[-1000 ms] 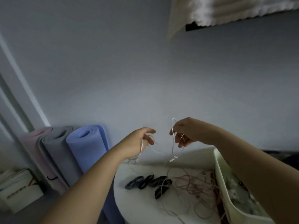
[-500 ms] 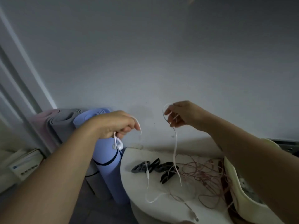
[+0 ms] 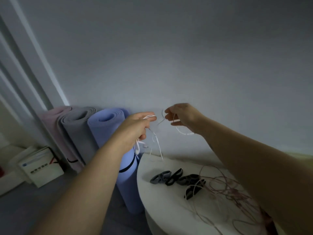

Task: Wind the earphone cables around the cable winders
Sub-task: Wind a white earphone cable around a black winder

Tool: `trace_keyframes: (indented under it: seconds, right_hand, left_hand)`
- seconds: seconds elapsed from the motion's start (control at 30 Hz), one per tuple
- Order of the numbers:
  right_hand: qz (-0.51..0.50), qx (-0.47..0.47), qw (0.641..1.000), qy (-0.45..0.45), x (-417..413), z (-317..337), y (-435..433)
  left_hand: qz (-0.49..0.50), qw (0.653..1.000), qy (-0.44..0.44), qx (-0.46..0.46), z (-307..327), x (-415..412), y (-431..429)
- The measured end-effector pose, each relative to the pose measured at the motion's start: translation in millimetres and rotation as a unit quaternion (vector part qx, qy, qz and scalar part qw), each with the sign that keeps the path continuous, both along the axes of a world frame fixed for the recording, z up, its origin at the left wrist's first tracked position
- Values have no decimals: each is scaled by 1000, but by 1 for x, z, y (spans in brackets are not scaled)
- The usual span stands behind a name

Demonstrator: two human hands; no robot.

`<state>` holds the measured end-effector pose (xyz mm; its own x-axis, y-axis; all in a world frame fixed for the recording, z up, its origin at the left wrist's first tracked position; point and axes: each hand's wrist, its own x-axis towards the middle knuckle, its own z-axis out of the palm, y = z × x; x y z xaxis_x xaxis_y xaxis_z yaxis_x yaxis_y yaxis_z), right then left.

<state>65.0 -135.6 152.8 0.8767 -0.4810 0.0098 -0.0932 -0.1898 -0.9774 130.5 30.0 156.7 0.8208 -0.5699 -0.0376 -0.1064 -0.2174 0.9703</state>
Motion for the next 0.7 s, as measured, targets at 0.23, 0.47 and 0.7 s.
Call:
trace_keyframes:
  seconds: [0.23,0.47,0.7]
  right_hand:
    - [94,-315,916,229,7,-111,-5]
    - [232,-440,809,314,-2,-172,10]
    - [194,-553,759,284,1,-206,13]
  left_hand:
    - [20,994,107,-29,-73,7,3]
    - [22,987,147,-51,-95,7,6]
    - [-7,989,137,-53,-87,5,9]
